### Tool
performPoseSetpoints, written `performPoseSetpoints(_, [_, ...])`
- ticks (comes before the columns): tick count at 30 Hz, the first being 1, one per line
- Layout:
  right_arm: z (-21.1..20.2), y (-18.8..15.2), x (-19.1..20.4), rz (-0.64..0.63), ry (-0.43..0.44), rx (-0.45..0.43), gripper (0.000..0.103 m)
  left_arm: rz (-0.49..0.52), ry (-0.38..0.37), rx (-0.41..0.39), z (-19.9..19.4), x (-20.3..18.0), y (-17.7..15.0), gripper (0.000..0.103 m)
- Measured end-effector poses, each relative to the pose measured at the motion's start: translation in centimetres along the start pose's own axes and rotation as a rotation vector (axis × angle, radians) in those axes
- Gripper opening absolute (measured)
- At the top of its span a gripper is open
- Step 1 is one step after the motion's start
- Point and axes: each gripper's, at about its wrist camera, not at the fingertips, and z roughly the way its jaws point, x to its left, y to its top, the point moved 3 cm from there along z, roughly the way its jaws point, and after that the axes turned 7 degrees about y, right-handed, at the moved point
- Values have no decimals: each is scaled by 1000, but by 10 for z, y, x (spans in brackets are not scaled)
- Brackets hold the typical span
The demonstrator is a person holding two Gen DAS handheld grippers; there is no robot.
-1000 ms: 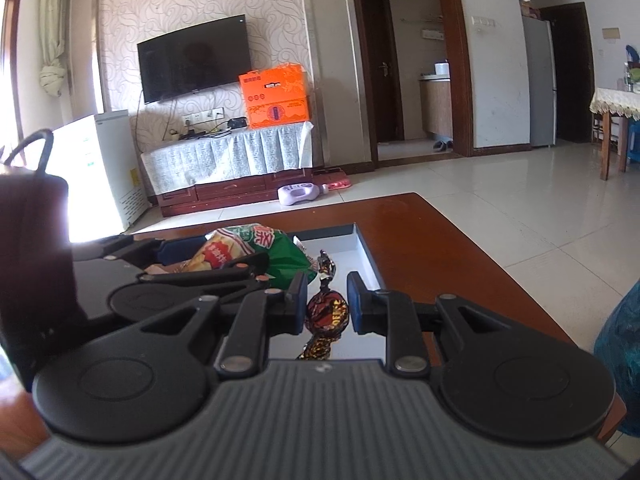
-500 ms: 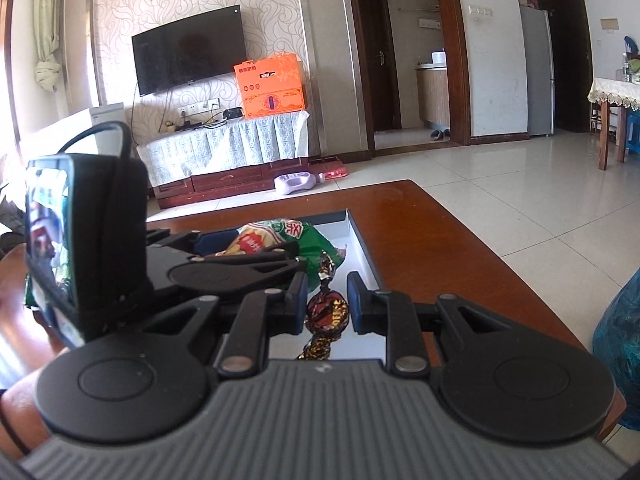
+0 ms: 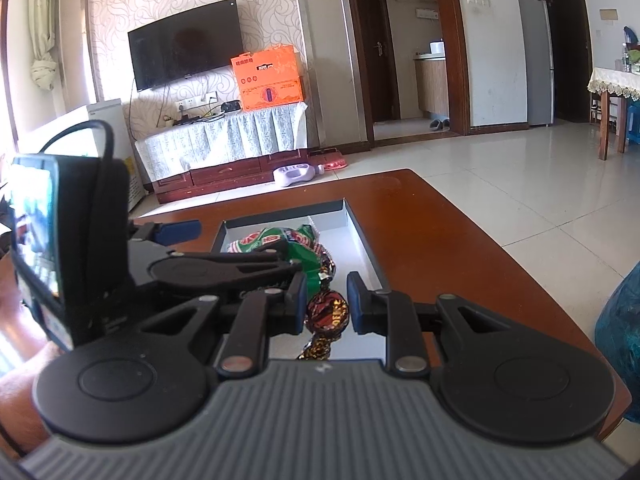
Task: Organize snacks
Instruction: 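Open the left gripper to drop the cracker bag while the right gripper releases the candy in the box, then move both grippers back from the box to the snacks on the table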
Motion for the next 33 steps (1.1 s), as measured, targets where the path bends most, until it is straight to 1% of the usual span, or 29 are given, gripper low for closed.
performPoseSetpoints(2, [2, 1, -1, 4, 2, 4, 24, 19, -11, -8, -7, 2, -2, 90])
performPoseSetpoints(5, [6, 1, -3, 10, 2, 10, 24, 74, -28, -24, -22, 1, -9, 91])
performPoseSetpoints(6, [7, 1, -4, 14, 3, 11, 24, 93, -24, -24, -26, 1, -12, 91])
performPoseSetpoints(12, [16, 0, 3, 3, 23, 24, 24, 159, -55, -11, -50, 4, -36, 91])
performPoseSetpoints(14, [20, -1, 6, -3, 30, 34, 24, 168, -70, -11, -57, 5, -43, 91])
performPoseSetpoints(18, [28, -5, 10, -15, 29, 69, 25, 179, -69, -23, -69, 5, -52, 91])
performPoseSetpoints(22, [33, -7, 11, -17, -1, 81, 26, 183, -67, -34, -76, 7, -53, 91])
performPoseSetpoints(24, [33, -8, 11, -12, -9, 80, 31, 183, -65, -40, -80, 7, -52, 92])
performPoseSetpoints(26, [31, -10, 11, -20, -19, 77, 42, 182, -63, -44, -83, 8, -52, 93])
performPoseSetpoints(29, [29, -11, 9, -9, -24, 63, 52, 180, -56, -53, -89, 11, -53, 94])
performPoseSetpoints(33, [27, -12, 9, 15, -17, 61, 54, 164, -38, -59, -99, 20, -56, 95])
